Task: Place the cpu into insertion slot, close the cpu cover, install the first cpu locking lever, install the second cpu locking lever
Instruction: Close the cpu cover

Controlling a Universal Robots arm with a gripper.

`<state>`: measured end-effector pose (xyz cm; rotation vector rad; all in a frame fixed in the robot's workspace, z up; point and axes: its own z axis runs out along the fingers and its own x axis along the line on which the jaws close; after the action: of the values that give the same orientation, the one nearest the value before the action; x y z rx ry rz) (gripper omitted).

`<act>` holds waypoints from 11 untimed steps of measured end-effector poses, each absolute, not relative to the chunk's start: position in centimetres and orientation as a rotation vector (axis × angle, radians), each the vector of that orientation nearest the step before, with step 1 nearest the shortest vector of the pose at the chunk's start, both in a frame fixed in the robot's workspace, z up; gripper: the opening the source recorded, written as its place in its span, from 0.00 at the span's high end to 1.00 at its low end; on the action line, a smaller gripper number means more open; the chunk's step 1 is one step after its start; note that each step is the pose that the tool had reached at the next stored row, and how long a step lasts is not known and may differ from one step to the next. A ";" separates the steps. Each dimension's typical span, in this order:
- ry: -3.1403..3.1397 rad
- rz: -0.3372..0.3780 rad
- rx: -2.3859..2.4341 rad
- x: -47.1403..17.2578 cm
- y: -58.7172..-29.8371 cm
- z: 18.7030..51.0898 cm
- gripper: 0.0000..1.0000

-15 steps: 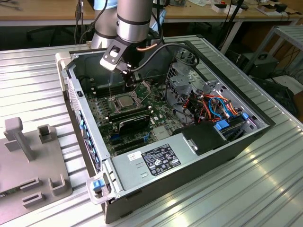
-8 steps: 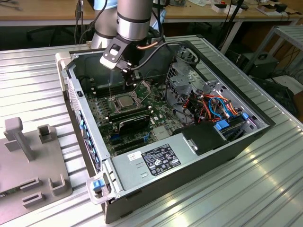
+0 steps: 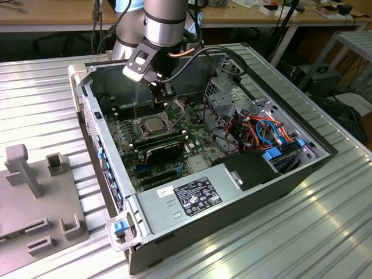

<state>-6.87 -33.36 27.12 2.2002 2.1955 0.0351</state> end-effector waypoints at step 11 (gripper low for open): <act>2.196 0.034 2.201 -6.8 -33.4 27.5 0.89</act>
<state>-6.83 -33.36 27.55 2.2005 2.1956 0.0344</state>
